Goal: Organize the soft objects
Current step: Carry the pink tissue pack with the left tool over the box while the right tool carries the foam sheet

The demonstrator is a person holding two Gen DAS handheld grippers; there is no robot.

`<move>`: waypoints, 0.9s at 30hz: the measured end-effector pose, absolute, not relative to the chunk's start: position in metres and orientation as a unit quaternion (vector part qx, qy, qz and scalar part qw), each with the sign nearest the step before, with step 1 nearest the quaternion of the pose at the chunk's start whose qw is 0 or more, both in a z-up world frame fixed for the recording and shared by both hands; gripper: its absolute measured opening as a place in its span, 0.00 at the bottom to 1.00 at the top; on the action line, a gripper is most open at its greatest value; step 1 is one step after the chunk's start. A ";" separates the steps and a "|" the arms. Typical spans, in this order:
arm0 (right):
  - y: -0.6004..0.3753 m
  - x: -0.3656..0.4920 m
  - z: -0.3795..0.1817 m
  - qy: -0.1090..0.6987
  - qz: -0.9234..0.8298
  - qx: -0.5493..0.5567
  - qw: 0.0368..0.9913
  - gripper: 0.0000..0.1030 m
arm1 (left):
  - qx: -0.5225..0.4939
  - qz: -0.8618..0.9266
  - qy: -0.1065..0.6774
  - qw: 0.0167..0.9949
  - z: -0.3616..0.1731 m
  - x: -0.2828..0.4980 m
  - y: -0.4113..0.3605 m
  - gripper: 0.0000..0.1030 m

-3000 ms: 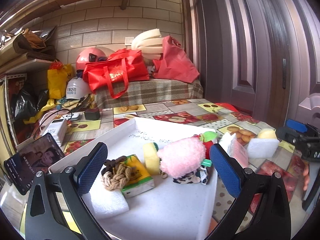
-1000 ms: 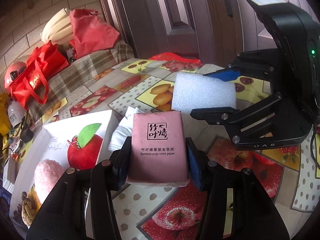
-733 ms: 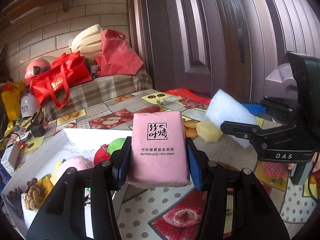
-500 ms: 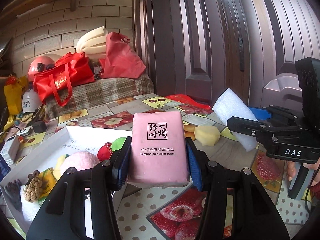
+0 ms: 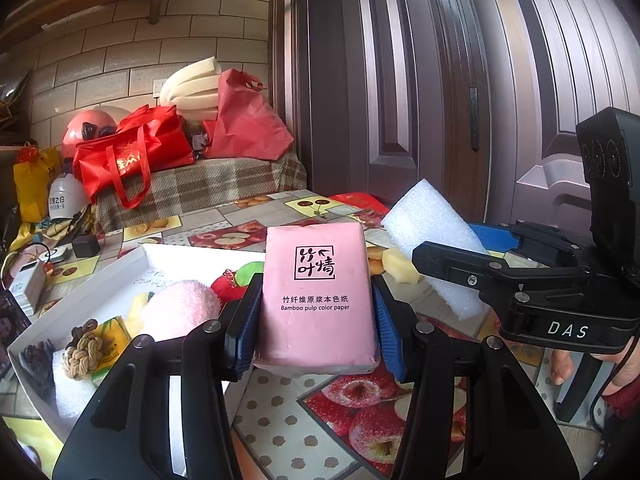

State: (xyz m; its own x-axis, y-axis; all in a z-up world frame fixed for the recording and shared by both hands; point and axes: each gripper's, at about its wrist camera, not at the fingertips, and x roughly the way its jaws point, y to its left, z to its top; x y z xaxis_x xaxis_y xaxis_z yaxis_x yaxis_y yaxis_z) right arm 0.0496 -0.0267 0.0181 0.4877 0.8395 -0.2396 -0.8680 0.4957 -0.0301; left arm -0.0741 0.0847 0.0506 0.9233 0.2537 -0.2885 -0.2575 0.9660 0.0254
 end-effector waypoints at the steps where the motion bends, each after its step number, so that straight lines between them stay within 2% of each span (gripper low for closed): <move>1: -0.026 0.048 0.018 0.096 0.498 -0.073 0.859 0.55 | -0.006 0.131 0.147 0.981 0.050 -0.076 0.084 0.49; 27: -0.001 0.007 0.014 0.090 0.533 -0.094 0.836 0.55 | -0.030 0.169 0.148 0.974 0.048 -0.128 0.111 0.49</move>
